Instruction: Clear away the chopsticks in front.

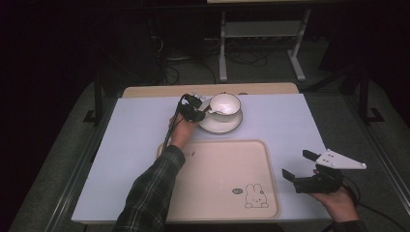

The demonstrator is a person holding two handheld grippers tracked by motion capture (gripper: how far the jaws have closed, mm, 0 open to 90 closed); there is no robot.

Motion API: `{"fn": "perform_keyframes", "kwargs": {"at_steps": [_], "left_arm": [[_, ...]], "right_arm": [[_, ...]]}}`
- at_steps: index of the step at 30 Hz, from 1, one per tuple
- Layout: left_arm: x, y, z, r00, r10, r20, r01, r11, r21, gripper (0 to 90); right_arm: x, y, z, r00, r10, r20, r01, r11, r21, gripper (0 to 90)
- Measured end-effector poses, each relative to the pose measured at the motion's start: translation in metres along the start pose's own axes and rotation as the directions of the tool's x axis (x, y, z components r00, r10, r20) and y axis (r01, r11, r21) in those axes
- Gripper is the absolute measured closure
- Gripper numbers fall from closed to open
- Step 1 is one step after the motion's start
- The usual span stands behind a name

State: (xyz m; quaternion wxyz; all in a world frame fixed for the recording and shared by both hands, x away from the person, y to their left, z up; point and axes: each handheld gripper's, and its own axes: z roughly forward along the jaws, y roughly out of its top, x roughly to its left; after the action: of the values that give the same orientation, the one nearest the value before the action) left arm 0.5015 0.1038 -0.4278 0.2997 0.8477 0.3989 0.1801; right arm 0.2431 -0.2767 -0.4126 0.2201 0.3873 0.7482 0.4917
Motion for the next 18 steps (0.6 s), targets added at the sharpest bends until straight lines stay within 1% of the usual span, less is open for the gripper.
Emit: {"fn": "perform_keyframes", "kwargs": {"at_steps": [3,5,7,8,10,13,14,18], "left_arm": [[0.001,0.0,0.0,1.0,-0.003,0.004,0.003,1.0,-0.002,77.0],[0.001,0.0,-0.002,1.0,-0.006,0.008,0.006,1.0,-0.004,70.3],[0.001,0.001,-0.007,1.0,0.003,0.009,-0.003,1.0,-0.008,67.1],[0.001,0.0,-0.011,0.9999,0.001,0.016,-0.001,0.9999,-0.015,65.1],[0.004,0.0,-0.019,0.9989,-0.018,0.042,0.02,0.9991,-0.036,62.7],[0.008,-0.003,-0.034,0.998,-0.03,0.056,0.034,0.9969,-0.071,63.3],[0.01,-0.005,-0.038,0.9981,-0.026,0.056,0.031,0.9967,-0.075,64.8],[0.019,-0.013,-0.048,0.9957,-0.041,0.083,0.047,0.9961,-0.075,69.9]], "right_arm": [[0.0,0.0,0.0,1.0,-0.002,-0.001,0.002,1.0,0.001,0.0],[0.0,0.0,0.0,1.0,-0.002,-0.001,0.002,1.0,0.0,0.0],[0.0,0.0,0.0,1.0,-0.002,0.0,0.002,1.0,-0.001,0.0],[0.0,0.0,0.0,1.0,-0.002,0.0,0.002,1.0,-0.001,0.0],[0.0,0.0,0.0,1.0,-0.004,-0.001,0.004,1.0,0.001,0.0],[0.0,0.0,0.0,1.0,-0.006,-0.001,0.006,1.0,0.002,0.0],[0.001,0.0,0.0,1.0,-0.005,-0.001,0.005,1.0,0.003,0.0],[0.002,0.0,0.001,1.0,-0.009,0.0,0.009,1.0,0.005,0.0]]}}
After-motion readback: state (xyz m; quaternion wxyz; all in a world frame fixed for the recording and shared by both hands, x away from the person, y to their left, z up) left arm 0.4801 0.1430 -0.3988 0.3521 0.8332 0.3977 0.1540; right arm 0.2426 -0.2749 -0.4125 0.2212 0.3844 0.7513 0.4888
